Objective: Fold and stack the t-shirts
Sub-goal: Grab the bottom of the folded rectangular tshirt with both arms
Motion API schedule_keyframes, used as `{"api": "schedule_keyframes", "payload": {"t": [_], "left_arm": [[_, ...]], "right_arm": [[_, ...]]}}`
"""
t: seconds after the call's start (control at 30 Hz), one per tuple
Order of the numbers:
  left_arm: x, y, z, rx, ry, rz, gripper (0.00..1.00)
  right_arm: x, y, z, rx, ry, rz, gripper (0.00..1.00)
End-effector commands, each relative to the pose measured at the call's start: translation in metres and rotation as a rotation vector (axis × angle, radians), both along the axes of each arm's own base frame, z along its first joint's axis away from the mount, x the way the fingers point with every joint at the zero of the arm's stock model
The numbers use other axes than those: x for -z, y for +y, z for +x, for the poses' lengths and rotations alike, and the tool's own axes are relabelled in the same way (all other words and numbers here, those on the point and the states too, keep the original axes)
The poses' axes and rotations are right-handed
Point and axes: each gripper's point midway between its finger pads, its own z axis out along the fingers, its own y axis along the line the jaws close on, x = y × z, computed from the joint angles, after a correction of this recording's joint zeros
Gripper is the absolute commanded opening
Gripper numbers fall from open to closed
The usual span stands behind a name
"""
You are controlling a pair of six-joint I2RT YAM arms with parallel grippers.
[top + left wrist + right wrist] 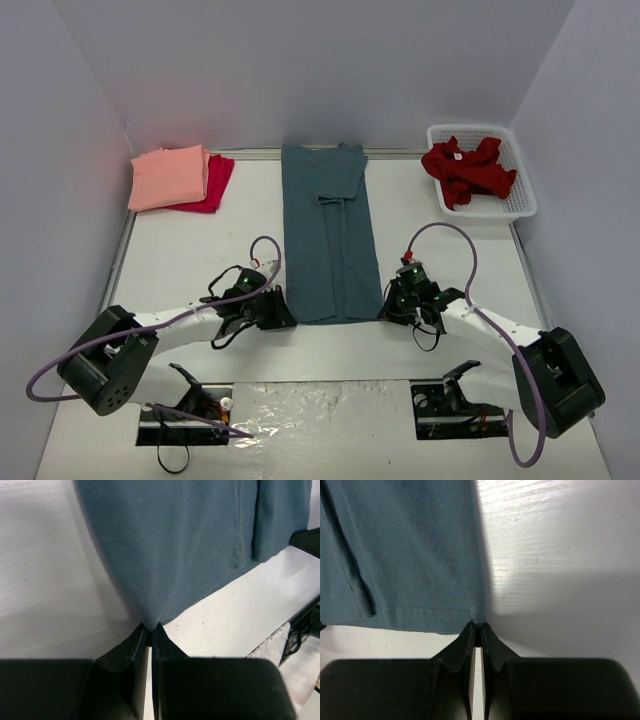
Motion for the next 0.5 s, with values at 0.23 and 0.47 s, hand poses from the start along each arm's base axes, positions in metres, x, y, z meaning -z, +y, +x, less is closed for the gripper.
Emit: {"api": "schedule_keyframes", "payload": {"t": [0.23, 0.47], "left_arm": [[0.021, 0.045, -0.027, -0.008, 0.041, 0.204, 0.02], [0.019, 0.044, -0.034, 0.004, 0.030, 0.193, 0.02]], "right_arm": [[-0.006, -0.004, -0.009, 0.013, 0.015, -0.048, 0.00], [-0.015, 0.003, -0.015, -0.003, -0.001, -0.050, 0.00]]}}
